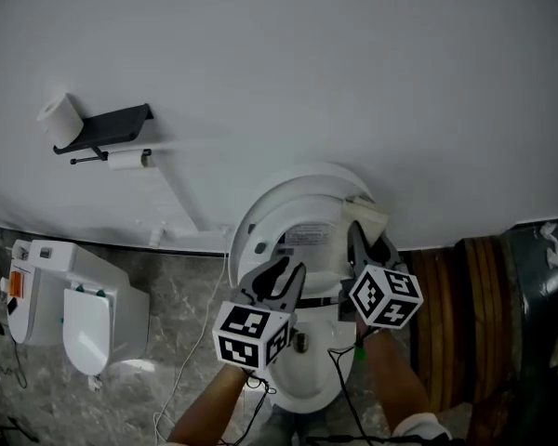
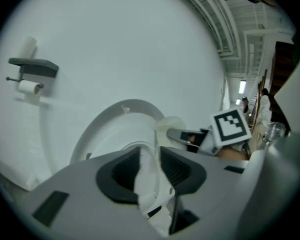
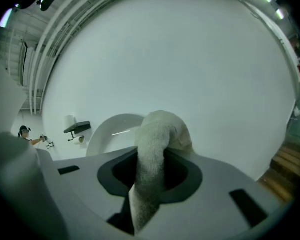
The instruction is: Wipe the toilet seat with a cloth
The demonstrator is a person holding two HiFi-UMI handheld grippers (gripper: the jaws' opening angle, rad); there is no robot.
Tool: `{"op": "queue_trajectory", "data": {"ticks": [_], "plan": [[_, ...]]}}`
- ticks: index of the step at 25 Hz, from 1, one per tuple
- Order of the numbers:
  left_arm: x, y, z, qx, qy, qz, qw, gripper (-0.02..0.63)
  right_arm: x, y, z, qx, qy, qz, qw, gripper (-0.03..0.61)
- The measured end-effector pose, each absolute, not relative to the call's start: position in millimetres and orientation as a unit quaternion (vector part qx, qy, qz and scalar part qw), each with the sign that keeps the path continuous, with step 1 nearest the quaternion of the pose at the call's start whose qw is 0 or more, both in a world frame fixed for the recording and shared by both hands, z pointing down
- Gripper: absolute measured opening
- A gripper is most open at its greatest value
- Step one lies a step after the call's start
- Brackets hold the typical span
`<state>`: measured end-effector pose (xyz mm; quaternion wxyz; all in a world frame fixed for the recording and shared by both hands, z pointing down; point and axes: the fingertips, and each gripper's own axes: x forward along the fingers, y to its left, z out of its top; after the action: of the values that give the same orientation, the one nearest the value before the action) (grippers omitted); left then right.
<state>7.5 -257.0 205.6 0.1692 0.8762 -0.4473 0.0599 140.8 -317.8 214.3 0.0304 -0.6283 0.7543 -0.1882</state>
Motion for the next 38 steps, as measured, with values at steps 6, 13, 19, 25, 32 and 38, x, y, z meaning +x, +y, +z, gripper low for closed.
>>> {"op": "queue_trajectory", "data": {"ticks": [6, 13, 19, 25, 32, 38], "plan": [[3.3, -339.7, 202.5, 0.867, -0.467, 0.159, 0.076, 0.268, 177.1, -254.1, 204.0, -0.622, 0.748, -0.22, 0.071, 0.089], [9.1, -376.9, 228.2, 0.851, -0.475, 0.205, 0.095, 0.268, 206.3, -203.1, 213.5, -0.632, 0.719, -0.258, 0.13, 0.089], [5.5, -358.7, 219.6, 0.843, -0.496, 0.175, 0.111, 0.267, 221.4, -163.4, 221.1, -0.656, 0.686, -0.276, 0.154, 0.089], [8.8, -258.0, 209.9, 0.853, -0.472, 0.205, 0.09, 0.265, 227.0, -126.2, 197.9, -0.656, 0.682, -0.274, 0.17, 0.089], [16.8, -67.6, 254.6, 0.865, -0.378, 0.295, 0.15, 0.258, 253.4, -78.0, 166.4, -0.671, 0.683, -0.232, 0.17, 0.089], [18.8, 55.5, 337.7, 0.859, -0.287, 0.357, 0.231, 0.254, 261.3, -42.2, 211.2, -0.678, 0.67, -0.264, 0.146, 0.089]]}}
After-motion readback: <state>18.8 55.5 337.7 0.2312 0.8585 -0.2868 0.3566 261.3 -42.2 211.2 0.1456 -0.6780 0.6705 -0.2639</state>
